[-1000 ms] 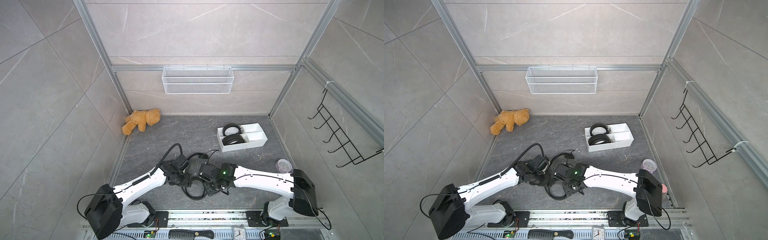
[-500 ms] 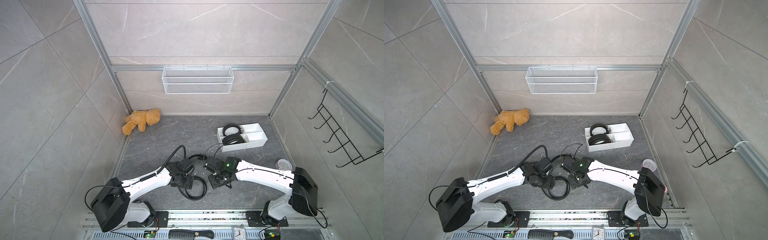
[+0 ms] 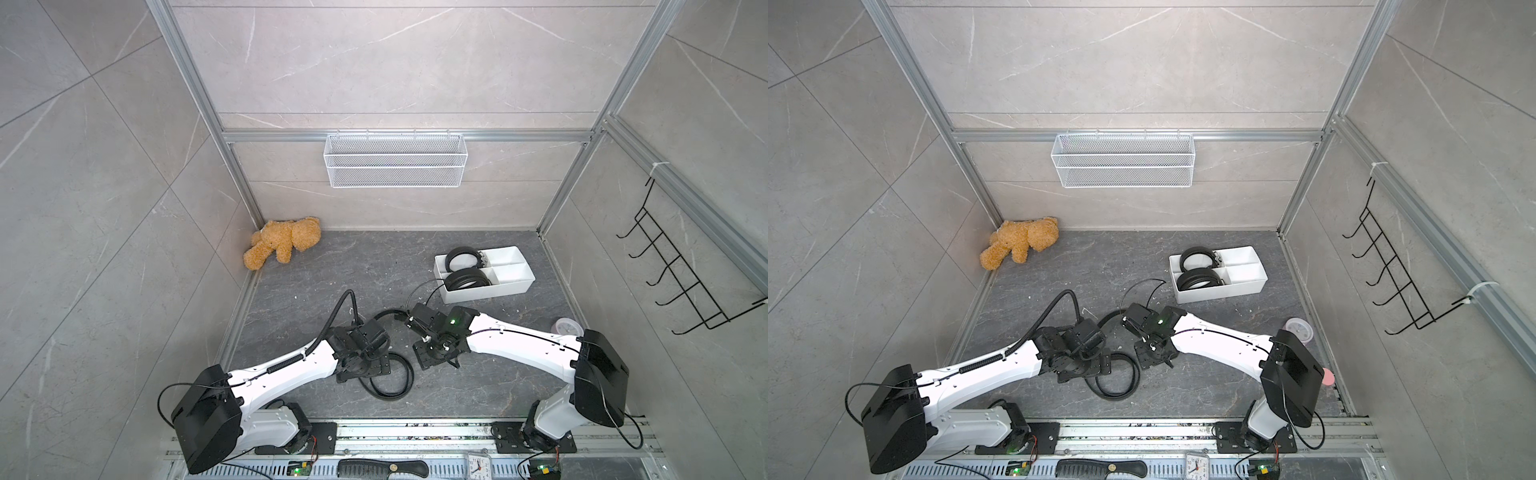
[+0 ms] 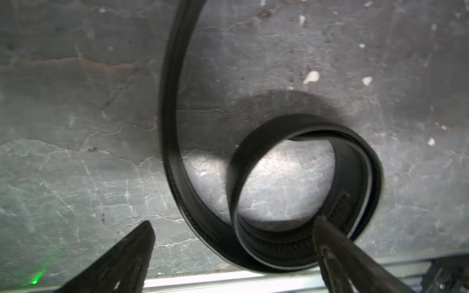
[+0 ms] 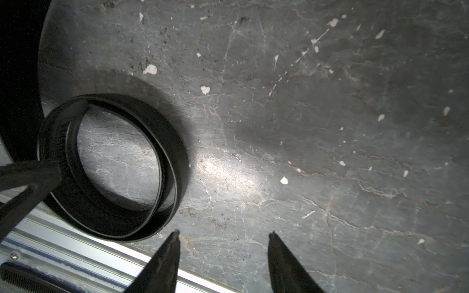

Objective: Place the belts into the storage roll
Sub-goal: Roll the belt at the center of the board.

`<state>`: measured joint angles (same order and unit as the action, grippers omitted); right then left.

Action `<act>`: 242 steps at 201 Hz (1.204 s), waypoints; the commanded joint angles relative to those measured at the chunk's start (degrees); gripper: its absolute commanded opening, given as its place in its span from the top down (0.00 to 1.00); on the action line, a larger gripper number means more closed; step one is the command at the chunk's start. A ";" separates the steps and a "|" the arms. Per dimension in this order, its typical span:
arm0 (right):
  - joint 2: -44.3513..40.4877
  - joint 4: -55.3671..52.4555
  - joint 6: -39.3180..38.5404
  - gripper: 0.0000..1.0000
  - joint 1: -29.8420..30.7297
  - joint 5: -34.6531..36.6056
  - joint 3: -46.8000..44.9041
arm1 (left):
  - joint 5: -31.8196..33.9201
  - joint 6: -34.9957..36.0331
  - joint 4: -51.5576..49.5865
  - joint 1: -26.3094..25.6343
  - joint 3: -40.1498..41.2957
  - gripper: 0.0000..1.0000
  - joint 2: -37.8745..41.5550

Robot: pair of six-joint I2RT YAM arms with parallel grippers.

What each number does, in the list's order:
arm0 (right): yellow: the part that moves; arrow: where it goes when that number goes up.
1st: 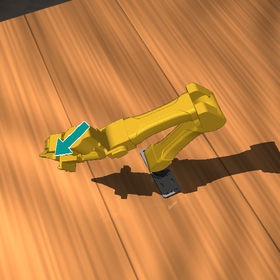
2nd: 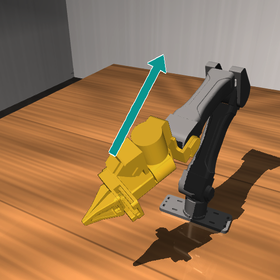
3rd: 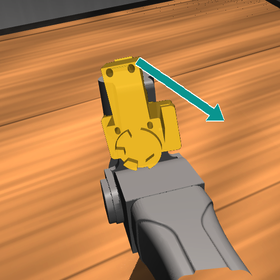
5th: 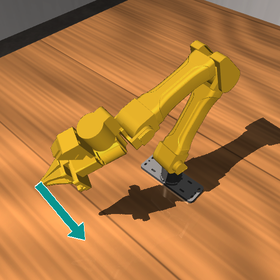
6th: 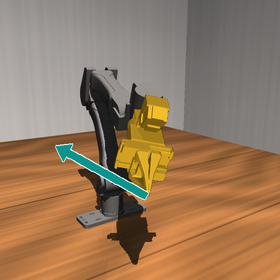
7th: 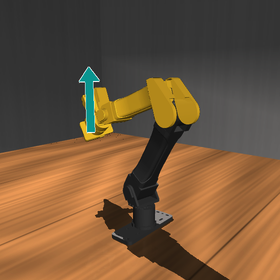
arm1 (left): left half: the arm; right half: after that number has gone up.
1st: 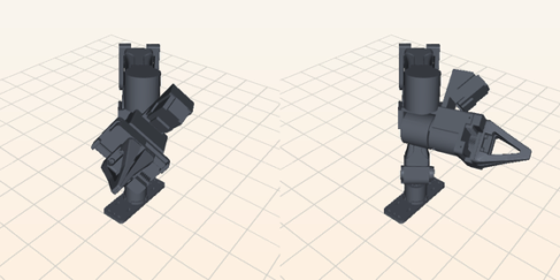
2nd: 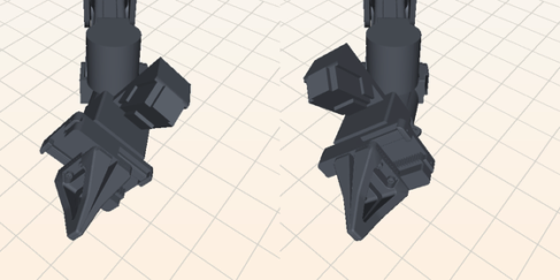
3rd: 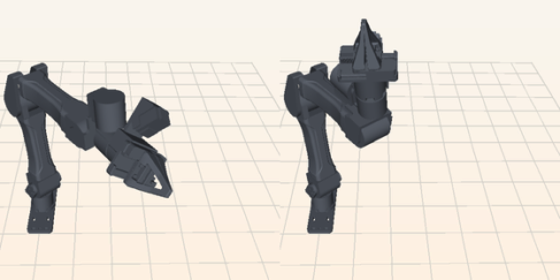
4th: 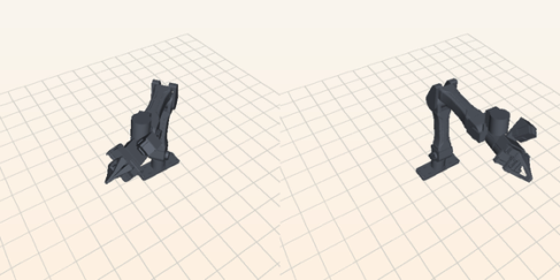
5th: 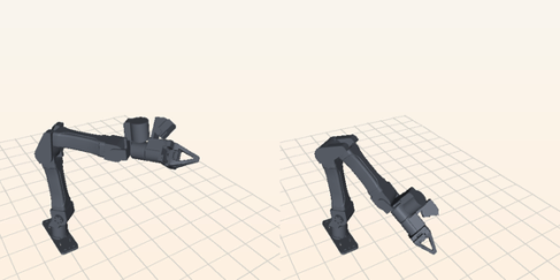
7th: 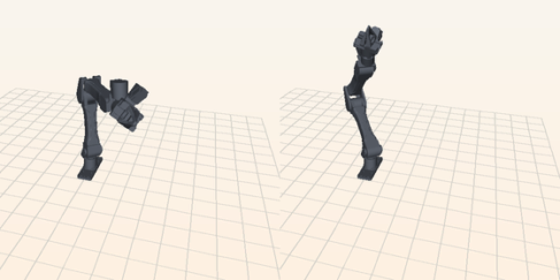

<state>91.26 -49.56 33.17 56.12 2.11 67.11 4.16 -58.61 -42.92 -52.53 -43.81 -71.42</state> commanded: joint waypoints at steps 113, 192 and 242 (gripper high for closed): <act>13.96 1.39 -14.55 0.28 -5.83 7.68 22.57 | -2.65 -3.87 5.44 1.99 4.22 0.54 -7.37; 34.65 4.87 -38.48 0.31 -8.65 2.38 39.55 | -3.55 -0.44 6.24 3.18 3.34 0.61 -10.85; 42.69 1.68 -41.81 0.35 -9.19 2.46 47.07 | -3.18 2.59 5.61 3.84 2.60 0.61 -13.95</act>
<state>129.47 -45.58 -4.73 47.20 4.45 108.57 0.82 -58.85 -38.28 -49.34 -41.50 -82.67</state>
